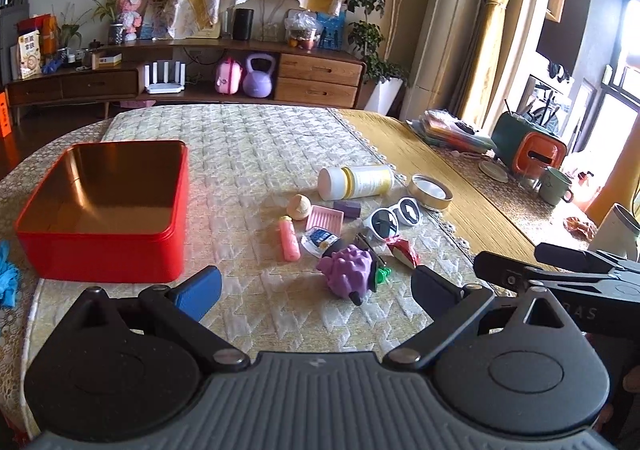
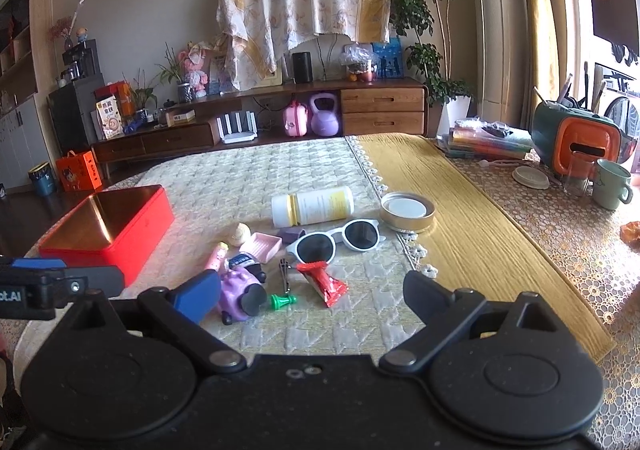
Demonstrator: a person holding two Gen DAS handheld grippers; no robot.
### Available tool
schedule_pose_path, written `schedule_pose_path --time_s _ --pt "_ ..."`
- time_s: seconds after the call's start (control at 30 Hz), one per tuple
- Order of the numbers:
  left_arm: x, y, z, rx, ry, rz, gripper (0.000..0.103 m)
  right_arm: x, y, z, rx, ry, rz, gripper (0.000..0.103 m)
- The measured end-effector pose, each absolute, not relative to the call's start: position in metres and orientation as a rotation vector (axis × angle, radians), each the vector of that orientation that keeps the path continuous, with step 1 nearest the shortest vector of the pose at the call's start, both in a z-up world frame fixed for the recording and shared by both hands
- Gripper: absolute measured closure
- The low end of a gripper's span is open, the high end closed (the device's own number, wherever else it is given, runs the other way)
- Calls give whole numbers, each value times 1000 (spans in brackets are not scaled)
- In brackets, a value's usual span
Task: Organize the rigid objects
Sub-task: 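Reach left tool toward purple spiky toy while right tool reaches toward red candy packet, then close left tool on purple spiky toy while right tool closes on red candy packet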
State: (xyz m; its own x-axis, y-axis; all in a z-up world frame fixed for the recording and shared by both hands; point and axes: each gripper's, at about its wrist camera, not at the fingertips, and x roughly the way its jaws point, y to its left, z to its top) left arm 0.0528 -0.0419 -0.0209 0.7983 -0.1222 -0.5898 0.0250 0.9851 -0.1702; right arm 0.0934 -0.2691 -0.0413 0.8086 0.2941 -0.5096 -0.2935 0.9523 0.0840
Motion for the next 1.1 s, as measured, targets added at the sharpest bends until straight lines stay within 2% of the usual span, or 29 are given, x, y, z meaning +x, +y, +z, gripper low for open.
schedule_pose_path --time_s 0.33,0.37,0.7,0.77,0.83,1.0,1.1 --pt "97 -72 -50 -78 662 -196 2 159 -261 -74 -97 662 373 14" --pt "101 -73 -53 -79 672 -188 2 164 -260 -77 -104 674 379 18" --pt "134 -78 -82 -63 731 -190 2 204 -259 -94 -111 774 476 35" --pt "137 -77 -85 -73 739 -193 3 211 -259 -97 -101 796 492 43" --pt "143 -78 -88 -82 751 -207 10 216 -258 -98 -95 809 502 47" --pt "150 -78 -91 -95 770 -211 17 222 -255 -103 -101 822 523 56" --pt "154 -77 -94 -109 789 -217 28 224 -253 -106 -107 825 521 59"
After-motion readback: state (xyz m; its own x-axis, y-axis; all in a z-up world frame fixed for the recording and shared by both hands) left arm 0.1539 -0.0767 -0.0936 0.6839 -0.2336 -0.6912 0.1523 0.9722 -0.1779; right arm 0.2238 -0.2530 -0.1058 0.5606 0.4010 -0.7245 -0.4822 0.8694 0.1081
